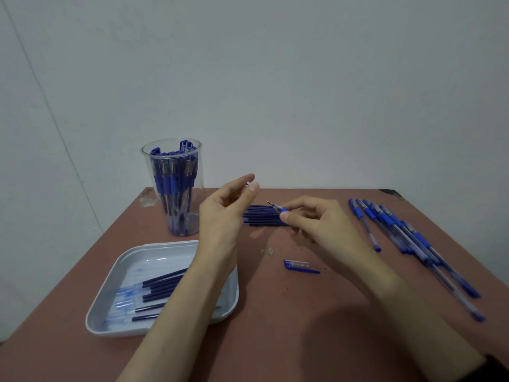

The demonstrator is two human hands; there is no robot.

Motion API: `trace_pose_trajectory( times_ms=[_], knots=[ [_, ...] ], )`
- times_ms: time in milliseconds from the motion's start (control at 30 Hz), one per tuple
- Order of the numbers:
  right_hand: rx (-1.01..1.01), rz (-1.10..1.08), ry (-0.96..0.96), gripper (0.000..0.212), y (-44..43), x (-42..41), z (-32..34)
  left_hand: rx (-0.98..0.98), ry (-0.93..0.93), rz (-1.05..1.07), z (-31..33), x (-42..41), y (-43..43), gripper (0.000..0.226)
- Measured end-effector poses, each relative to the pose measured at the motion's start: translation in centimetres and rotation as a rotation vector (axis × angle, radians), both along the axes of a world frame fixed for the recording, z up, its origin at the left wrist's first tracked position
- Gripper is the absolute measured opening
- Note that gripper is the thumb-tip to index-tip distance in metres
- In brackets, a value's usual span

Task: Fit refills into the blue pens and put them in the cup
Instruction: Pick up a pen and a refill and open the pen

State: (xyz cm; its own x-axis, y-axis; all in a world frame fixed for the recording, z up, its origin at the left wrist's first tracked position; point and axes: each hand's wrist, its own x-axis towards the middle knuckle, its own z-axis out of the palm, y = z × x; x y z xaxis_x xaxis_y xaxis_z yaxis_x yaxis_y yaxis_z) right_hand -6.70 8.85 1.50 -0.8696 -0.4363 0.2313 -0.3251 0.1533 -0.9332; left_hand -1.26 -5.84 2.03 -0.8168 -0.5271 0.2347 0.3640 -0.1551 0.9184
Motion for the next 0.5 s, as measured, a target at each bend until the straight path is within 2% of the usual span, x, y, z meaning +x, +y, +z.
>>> trace_pose_trajectory(
  times_ms=[100,233,367,400,500],
  knots=[
    [0.021,-0.111,0.026,0.005,0.3,-0.9,-0.5,-0.123,-0.03,0.056,-0.2,-0.1,-0.4,0.016],
    [0.001,-0.215,0.047,0.005,0.9,-1.8,-0.9,-0.651,-0.196,-0.025,-1.0,-0.2,0.4,0.022],
    [-0.006,-0.228,0.058,0.005,0.8,-1.8,-0.9,-1.211,-0.407,-0.027,-1.8,0.1,1.2,0.009],
    [-0.002,-0.227,0.061,0.006,0.8,-1.8,-0.9,-1.263,-0.427,-0.034,-2.0,0.1,1.2,0.013],
    [0.016,-0.217,0.071,0.006,0.7,-1.7,-0.9,-1.24,-0.453,-0.131,-2.0,0.0,1.1,0.02]
  ],
)
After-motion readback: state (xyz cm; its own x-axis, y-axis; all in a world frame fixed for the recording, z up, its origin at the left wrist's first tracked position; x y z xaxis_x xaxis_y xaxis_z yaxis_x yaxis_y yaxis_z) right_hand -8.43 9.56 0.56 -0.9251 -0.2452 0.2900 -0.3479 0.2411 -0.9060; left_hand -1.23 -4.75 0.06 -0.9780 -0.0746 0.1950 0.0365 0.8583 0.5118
